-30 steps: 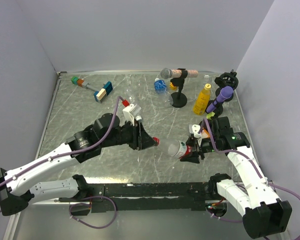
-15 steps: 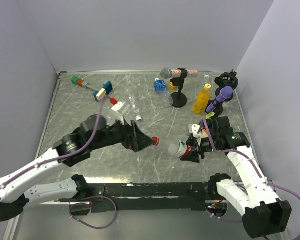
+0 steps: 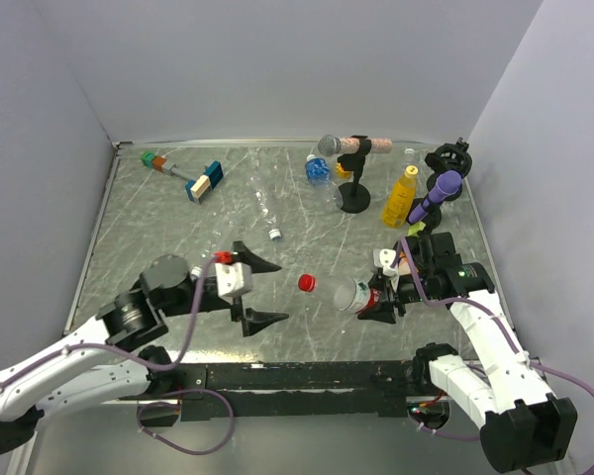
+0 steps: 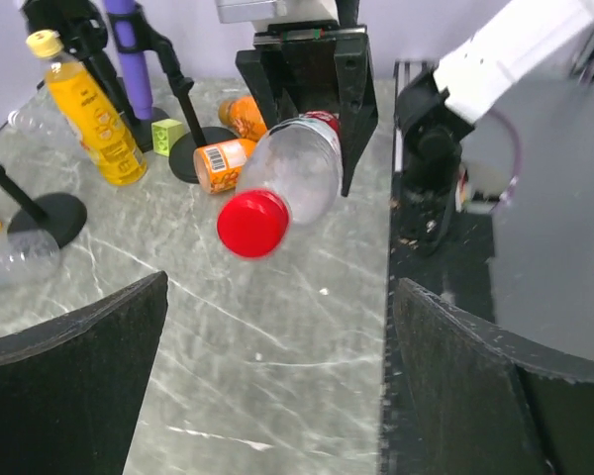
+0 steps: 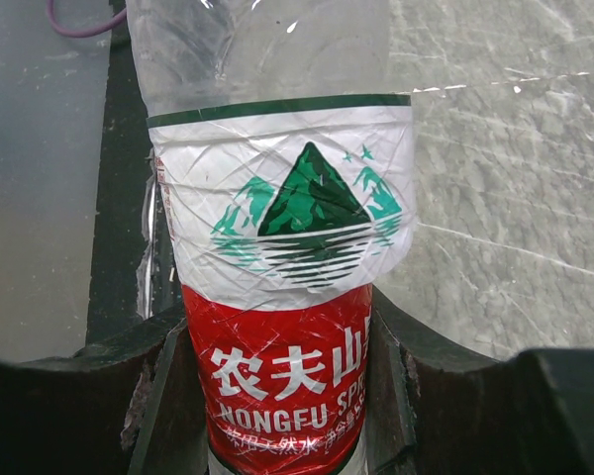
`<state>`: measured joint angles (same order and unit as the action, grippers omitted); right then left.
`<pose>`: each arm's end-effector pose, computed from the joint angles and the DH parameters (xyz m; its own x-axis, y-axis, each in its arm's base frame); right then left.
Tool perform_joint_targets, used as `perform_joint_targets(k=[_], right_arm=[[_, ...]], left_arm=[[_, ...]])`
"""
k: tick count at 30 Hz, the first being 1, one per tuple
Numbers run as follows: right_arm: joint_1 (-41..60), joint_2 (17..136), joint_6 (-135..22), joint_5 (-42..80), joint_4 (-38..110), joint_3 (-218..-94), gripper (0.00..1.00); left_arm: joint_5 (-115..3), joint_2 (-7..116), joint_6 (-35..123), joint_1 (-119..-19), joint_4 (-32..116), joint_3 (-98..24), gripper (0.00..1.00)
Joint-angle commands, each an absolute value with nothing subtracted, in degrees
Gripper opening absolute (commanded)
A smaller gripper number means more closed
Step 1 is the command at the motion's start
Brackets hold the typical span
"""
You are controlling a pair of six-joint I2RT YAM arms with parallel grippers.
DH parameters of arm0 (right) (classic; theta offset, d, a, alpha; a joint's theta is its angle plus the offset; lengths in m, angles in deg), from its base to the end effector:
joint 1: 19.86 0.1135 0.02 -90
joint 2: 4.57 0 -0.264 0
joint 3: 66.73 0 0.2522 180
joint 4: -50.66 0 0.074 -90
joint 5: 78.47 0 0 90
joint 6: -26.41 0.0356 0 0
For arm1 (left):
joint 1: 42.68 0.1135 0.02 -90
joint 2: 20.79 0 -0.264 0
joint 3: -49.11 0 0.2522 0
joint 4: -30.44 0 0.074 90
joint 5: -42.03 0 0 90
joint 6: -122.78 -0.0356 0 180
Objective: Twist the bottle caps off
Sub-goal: Unscrew the bottle cap from the plastic bottle.
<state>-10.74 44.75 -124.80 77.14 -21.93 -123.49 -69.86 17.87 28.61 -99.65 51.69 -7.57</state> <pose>0.1284 0.0535 0.2659 -0.0429 -0.3734 -0.9267 -0.9987 0.0411 0.0297 0.0764 -0.1418 0.3504 0.0407 0.0612 -0.9973 0.9805 0.1898 0.0516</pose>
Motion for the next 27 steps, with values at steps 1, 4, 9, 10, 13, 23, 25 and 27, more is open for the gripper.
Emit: perform_joint_targets(k=[1, 4, 9, 10, 13, 23, 25, 27], right_arm=[[-10.9, 44.2, -127.1, 79.3, -22.3, -123.2, 0.36], [-10.9, 44.3, -127.5, 79.5, -22.4, -123.3, 0.36], [-10.9, 44.2, -127.5, 79.4, -22.3, -123.3, 0.36], [-10.9, 44.4, -127.4, 79.5, -22.4, -123.2, 0.36], [-10.9, 44.3, -127.4, 79.4, -22.3, -123.3, 0.36], [-10.9, 44.5, -127.3, 79.5, -22.3, -123.2, 0.36], [-10.9, 44.5, -127.4, 79.4, -22.3, -123.2, 0.36], [-10.9, 44.6, -127.3, 79.5, -22.3, -123.3, 0.36]], left_arm=[[-75.5, 25.2, 18.1, -99.5, 48.7, -13.2, 0.99], [-76.5, 28.1, 18.4, -99.5, 47.0, -13.5, 0.96], [-77.0, 30.9, 18.6, -99.5, 45.5, -13.9, 0.88], [-76.5, 31.6, 19.0, -99.5, 45.7, -14.2, 0.86], [-75.5, 32.2, 20.0, -99.5, 45.7, -14.7, 0.82], [-75.5, 30.6, 23.3, -98.7, 42.1, -12.4, 0.67], [-75.9, 30.8, 23.6, -98.5, 42.4, -12.6, 0.64], [-76.3, 31.2, 23.6, -98.3, 43.1, -12.9, 0.61]])
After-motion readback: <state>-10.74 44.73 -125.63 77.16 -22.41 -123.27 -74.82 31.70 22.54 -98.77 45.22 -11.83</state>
